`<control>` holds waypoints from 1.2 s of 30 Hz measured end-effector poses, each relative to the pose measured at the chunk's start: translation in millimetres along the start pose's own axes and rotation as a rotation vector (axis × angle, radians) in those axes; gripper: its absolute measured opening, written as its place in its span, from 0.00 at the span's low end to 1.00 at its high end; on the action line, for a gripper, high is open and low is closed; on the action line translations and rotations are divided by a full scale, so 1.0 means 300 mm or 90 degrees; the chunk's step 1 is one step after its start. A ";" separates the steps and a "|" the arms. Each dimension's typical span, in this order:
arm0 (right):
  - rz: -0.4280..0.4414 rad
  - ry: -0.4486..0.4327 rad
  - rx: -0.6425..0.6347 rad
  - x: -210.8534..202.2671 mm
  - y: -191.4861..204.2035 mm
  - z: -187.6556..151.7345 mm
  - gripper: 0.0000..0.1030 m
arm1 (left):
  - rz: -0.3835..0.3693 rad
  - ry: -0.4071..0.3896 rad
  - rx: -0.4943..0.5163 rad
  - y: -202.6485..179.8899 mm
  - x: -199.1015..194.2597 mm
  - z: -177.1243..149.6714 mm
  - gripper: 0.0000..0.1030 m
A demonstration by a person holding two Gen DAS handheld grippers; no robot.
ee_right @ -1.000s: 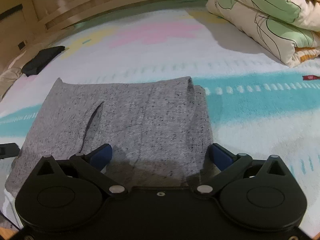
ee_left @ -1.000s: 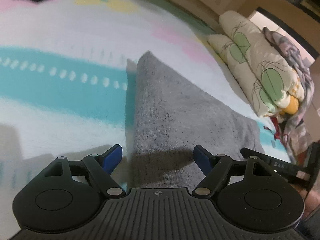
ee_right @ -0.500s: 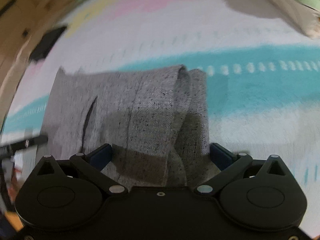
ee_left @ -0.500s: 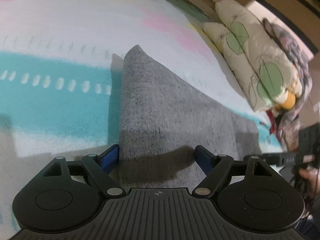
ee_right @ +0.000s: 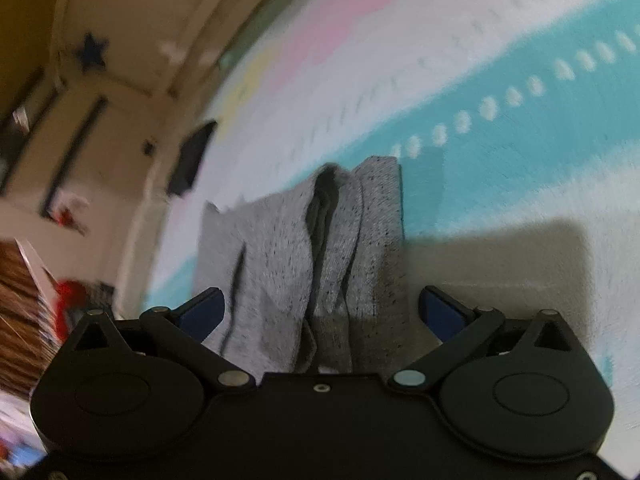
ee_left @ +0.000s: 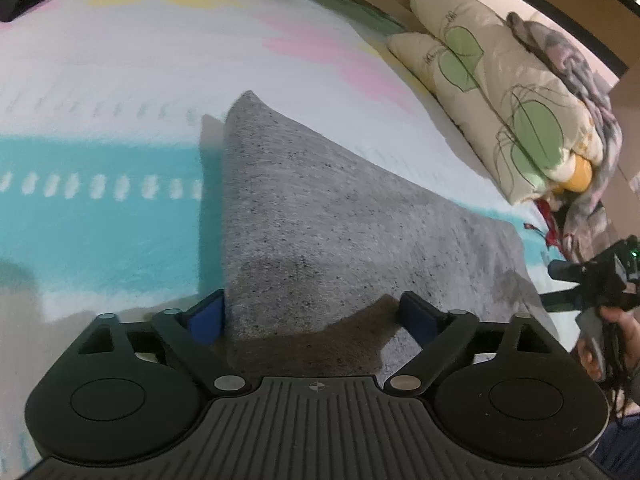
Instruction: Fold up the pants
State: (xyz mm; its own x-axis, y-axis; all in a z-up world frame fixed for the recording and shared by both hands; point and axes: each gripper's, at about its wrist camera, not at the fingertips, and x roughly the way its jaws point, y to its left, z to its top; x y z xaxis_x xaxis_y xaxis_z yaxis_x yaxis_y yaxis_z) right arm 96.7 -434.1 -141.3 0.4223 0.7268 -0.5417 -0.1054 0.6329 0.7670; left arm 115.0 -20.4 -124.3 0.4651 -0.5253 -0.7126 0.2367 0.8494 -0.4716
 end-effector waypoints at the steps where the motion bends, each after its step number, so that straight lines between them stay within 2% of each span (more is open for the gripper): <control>1: 0.008 0.001 0.005 -0.002 -0.006 0.009 1.00 | -0.002 0.006 0.004 0.000 0.002 0.006 0.90; 6: 0.004 0.003 -0.015 0.013 0.006 0.012 1.00 | -0.035 0.018 -0.008 0.023 0.019 0.035 0.90; 11: 0.046 0.011 -0.009 0.051 0.010 0.013 1.00 | -0.057 0.001 -0.028 0.036 0.026 0.030 0.92; 17: 0.096 0.040 0.009 0.112 0.026 0.018 1.00 | -0.083 0.005 -0.027 0.009 0.051 0.042 0.93; 22: 0.071 0.078 -0.031 0.176 0.094 0.014 1.00 | -0.075 0.006 -0.017 -0.018 0.067 0.042 0.95; 25: 0.052 0.075 -0.023 0.185 0.107 0.014 1.00 | -0.060 0.013 0.005 -0.037 0.067 0.042 0.94; 29: 0.020 0.077 0.011 0.190 0.118 0.018 1.00 | -0.055 0.009 0.001 -0.038 0.067 0.038 0.94; 32: 0.029 0.068 0.069 0.183 0.088 0.025 1.00 | -0.048 0.006 -0.005 -0.038 0.064 0.037 0.91; 36: 0.027 0.068 0.081 0.186 0.078 0.029 1.00 | -0.022 0.000 -0.006 -0.041 0.054 0.036 0.75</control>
State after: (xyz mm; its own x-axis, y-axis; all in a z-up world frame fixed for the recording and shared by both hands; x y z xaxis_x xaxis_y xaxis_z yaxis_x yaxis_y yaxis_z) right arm 125.8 -381.0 -150.7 0.3203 0.7809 -0.5363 -0.0030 0.5670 0.8237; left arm 128.9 -38.8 -124.5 0.4563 -0.5543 -0.6961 0.2444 0.8303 -0.5009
